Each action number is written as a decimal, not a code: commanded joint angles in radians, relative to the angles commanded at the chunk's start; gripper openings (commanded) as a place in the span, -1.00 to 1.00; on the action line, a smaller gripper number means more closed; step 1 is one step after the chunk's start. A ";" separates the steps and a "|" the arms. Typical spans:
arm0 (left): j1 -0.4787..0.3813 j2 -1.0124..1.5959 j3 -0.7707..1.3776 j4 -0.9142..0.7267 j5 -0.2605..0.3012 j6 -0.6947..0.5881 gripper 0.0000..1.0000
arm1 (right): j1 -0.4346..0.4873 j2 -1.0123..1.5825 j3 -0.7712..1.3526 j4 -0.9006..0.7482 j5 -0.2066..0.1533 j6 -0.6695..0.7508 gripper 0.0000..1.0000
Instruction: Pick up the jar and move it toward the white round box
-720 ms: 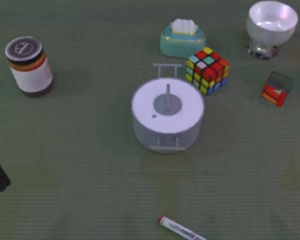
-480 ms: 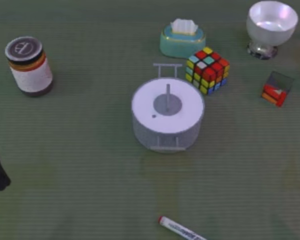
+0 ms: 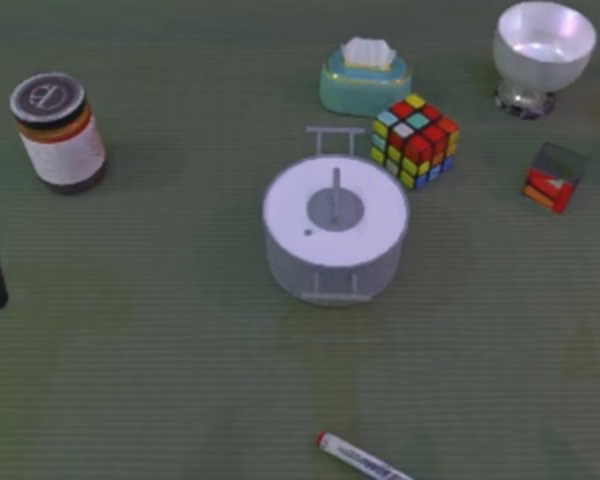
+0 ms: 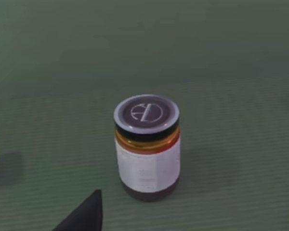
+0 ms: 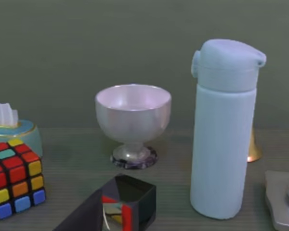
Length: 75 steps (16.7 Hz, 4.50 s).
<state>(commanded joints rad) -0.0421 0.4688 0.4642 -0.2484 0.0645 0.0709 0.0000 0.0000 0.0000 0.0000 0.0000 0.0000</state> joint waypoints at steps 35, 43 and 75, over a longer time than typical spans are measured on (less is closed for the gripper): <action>0.046 2.045 1.876 -0.962 0.015 0.299 1.00 | 0.000 0.000 0.000 0.000 0.000 0.000 1.00; 0.044 2.061 1.827 -0.897 0.015 0.298 0.85 | 0.000 0.000 0.000 0.000 0.000 0.000 1.00; 0.069 1.624 1.450 -0.946 0.011 0.303 -1.00 | 0.000 0.000 0.000 0.000 0.000 0.000 1.00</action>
<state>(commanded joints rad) 0.0272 2.0926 1.9139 -1.1944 0.0756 0.3736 0.0000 0.0000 0.0000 0.0000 0.0000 0.0000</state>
